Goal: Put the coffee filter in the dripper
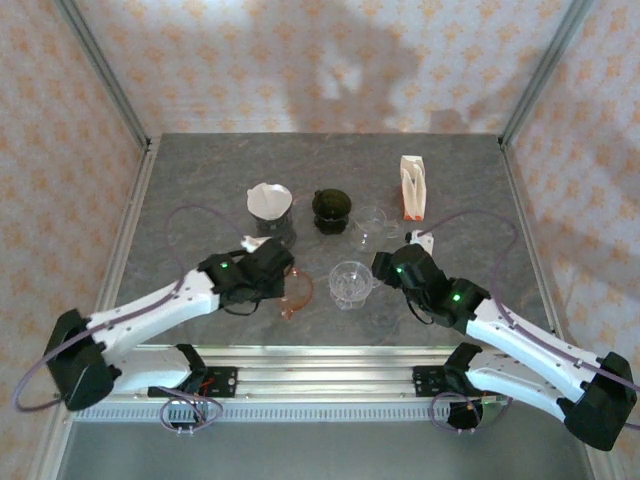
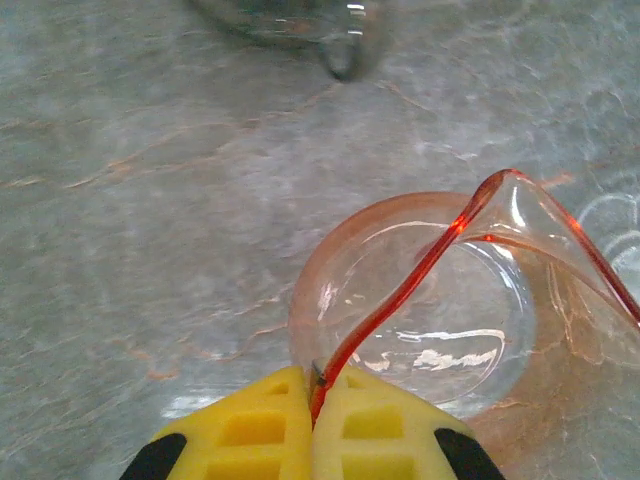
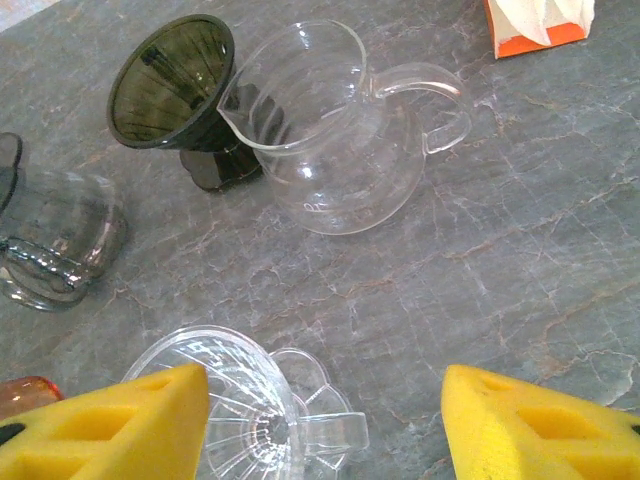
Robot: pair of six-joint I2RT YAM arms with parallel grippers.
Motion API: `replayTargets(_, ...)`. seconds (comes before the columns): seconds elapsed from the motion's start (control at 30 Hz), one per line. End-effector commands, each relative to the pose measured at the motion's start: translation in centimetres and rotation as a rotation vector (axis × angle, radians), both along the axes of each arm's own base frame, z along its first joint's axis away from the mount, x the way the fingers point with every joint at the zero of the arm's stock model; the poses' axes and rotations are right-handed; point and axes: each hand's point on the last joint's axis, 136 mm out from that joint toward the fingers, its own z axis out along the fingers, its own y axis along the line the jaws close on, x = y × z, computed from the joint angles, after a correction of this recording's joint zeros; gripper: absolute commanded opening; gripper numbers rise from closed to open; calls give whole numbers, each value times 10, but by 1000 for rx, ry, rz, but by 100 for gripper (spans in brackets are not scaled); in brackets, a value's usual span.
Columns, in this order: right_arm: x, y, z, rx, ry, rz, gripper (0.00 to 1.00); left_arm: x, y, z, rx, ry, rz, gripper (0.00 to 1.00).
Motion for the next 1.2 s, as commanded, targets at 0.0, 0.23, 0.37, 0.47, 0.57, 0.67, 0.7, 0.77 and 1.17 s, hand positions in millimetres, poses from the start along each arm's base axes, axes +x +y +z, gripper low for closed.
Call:
replayTargets(0.0,0,-12,-3,-38,4,-50,63,14,-21,11,62,-54,-74,0)
replayTargets(0.23,-1,-17,-2,-47,2,-58,63,14,-43,-8,170,-16,-170,0)
replayTargets(0.37,-1,-16,-2,-42,2,-58,63,14,-44,-16,199,8,-180,0)
replayTargets(0.47,-1,-14,-3,-40,8,-55,63,12,-45,-21,195,17,-188,1)
replayTargets(0.57,-1,-12,-5,-33,15,-52,63,11,-46,-25,199,25,-191,7)
replayTargets(0.67,-1,-11,-6,-28,19,-51,63,11,-46,-27,196,25,-189,11)
replayTargets(0.7,-1,-11,-6,-27,22,-51,63,11,-45,-26,197,22,-185,13)
replayTargets(0.77,-1,-10,-7,-23,26,-47,63,12,-45,-23,191,12,-182,21)
replayTargets(1.17,-8,17,-26,52,136,27,63,21,-41,45,48,-184,-135,62)
